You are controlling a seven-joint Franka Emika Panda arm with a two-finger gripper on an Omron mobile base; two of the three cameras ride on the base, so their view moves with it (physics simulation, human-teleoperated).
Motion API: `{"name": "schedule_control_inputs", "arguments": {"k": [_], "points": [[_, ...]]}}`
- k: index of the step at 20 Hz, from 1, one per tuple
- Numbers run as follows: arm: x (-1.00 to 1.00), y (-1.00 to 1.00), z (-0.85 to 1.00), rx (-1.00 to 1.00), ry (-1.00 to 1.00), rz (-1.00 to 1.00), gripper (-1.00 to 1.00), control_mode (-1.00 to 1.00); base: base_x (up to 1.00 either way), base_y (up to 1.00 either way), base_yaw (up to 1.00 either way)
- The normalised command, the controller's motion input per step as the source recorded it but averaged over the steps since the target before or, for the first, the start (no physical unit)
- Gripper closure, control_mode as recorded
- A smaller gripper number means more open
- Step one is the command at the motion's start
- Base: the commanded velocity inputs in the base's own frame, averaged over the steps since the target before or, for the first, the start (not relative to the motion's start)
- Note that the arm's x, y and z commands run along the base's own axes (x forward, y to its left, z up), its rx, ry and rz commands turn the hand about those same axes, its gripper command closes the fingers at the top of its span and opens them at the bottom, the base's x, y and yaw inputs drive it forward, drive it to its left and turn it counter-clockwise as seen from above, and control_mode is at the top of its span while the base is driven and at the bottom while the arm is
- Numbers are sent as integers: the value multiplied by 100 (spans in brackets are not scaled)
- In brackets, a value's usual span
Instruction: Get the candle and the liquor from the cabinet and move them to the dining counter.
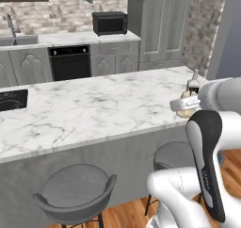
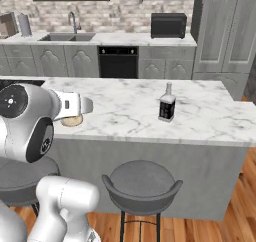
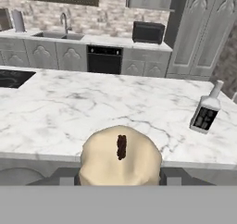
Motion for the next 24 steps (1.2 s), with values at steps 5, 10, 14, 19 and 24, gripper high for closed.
{"name": "schedule_control_inputs", "arguments": {"k": [5, 10, 14, 19, 24], "points": [[36, 0, -6, 0, 8, 0, 100, -100, 0, 0, 0], [45, 0, -15, 0, 7, 0, 100, -100, 0, 0, 0], [55, 0, -21, 0, 5, 0, 100, -100, 0, 0, 0], [51, 0, -32, 0, 0, 1, 100, -100, 0, 0, 0], [46, 0, -36, 0, 0, 0, 100, -100, 0, 0, 0]]}}
